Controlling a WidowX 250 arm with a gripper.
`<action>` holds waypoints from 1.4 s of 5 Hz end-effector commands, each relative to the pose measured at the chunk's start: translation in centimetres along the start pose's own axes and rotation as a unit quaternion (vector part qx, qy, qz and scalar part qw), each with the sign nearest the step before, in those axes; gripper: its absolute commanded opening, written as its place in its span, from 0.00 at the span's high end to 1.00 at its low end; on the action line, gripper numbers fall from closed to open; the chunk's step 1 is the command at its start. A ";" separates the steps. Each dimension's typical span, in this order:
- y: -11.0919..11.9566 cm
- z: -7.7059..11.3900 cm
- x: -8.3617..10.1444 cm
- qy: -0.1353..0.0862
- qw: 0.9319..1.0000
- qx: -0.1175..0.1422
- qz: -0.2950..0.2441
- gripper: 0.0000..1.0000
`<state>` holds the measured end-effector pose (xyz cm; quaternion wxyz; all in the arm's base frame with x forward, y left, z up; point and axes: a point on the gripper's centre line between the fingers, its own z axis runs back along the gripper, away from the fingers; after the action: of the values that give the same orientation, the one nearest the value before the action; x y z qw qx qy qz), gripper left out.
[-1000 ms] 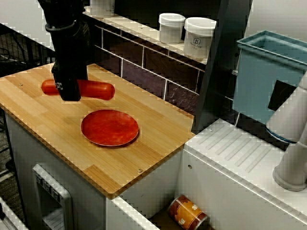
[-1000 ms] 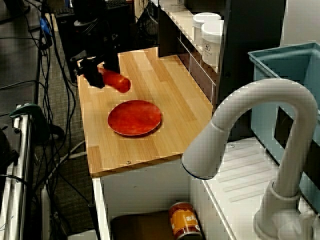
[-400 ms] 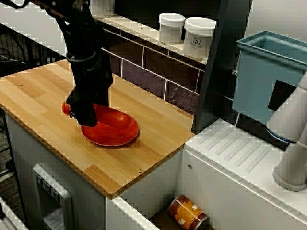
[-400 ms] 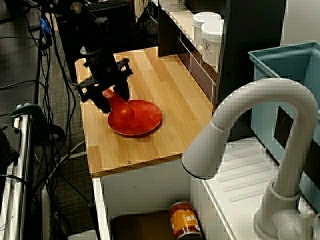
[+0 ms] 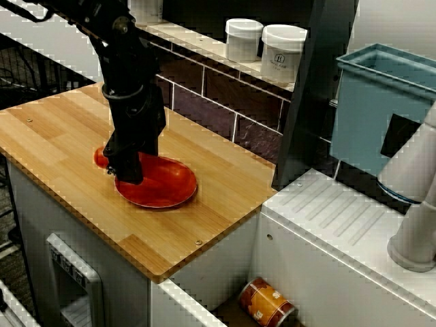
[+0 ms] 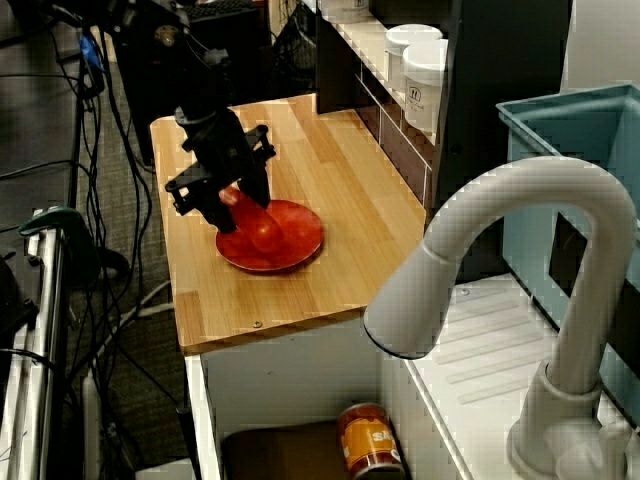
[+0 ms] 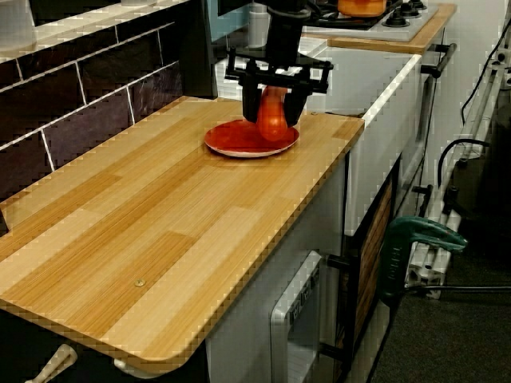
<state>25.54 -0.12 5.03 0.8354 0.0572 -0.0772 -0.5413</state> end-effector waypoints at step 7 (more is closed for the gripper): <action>2.4 3.2 -3.2 -0.025 0.995 -0.063 0.071 0.00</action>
<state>26.60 2.97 7.25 0.8747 -0.0311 -0.0471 -0.4813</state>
